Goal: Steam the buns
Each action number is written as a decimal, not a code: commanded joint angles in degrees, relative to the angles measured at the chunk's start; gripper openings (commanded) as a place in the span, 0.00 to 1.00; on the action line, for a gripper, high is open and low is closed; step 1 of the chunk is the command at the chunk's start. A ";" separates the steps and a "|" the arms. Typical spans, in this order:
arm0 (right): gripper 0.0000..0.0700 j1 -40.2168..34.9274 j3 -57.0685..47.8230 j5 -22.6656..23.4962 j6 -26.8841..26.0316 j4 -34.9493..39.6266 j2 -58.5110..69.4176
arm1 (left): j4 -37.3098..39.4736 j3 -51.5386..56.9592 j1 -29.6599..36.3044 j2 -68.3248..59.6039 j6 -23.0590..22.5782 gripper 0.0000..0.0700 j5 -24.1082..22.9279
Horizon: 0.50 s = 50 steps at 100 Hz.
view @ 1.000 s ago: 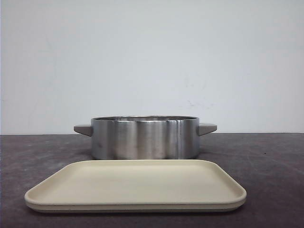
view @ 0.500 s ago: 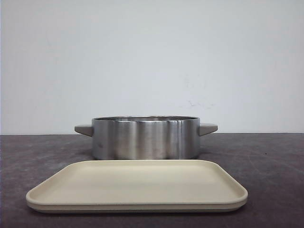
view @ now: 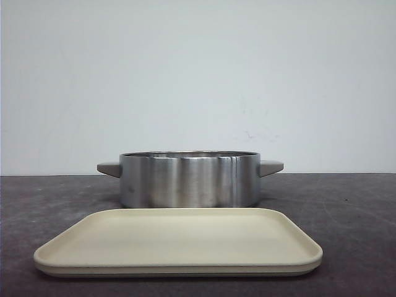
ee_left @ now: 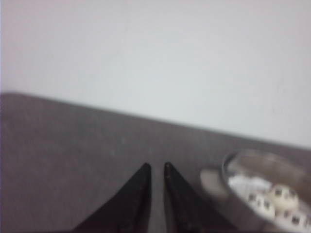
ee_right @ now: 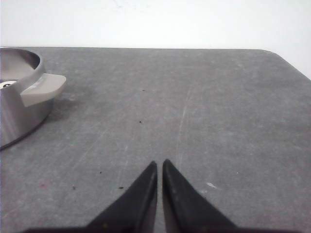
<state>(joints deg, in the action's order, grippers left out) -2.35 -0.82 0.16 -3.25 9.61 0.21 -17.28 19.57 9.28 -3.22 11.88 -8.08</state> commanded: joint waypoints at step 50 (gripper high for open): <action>0.02 -0.02 0.17 -0.17 -0.61 -0.79 0.00 | 14.01 -16.35 -7.08 3.06 -6.45 0.00 3.63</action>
<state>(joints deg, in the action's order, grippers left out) -2.35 -0.82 0.16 -3.27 9.61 0.21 -6.04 4.82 2.26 -0.19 6.83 -4.56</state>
